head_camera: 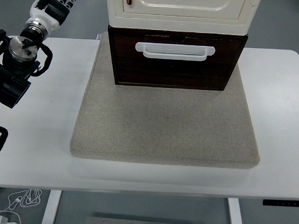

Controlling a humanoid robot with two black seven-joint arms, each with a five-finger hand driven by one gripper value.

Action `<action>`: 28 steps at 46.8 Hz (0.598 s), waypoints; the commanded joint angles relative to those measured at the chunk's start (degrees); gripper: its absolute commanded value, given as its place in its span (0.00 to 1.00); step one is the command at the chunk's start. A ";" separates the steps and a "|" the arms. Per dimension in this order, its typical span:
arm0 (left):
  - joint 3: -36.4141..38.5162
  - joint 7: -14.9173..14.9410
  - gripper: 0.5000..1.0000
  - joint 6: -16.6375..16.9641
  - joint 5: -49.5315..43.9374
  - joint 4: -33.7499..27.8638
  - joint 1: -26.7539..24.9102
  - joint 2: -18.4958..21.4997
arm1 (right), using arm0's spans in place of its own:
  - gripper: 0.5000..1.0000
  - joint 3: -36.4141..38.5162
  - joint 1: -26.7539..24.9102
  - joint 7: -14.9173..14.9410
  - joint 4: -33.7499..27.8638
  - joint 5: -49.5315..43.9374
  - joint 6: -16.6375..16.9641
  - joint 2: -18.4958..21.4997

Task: Open the drawer under the combination cabinet

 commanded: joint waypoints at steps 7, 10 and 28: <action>0.00 0.00 1.00 -0.05 -0.35 0.00 -0.09 0.04 | 0.86 0.00 0.00 0.00 0.00 0.00 0.02 0.00; 0.00 0.00 1.00 -0.05 -0.26 0.00 -0.09 0.04 | 0.86 0.00 0.00 0.00 0.00 0.00 0.02 0.00; 0.88 0.09 1.00 -4.62 0.70 1.76 0.00 0.74 | 0.86 0.00 0.00 0.00 0.00 0.00 0.02 0.00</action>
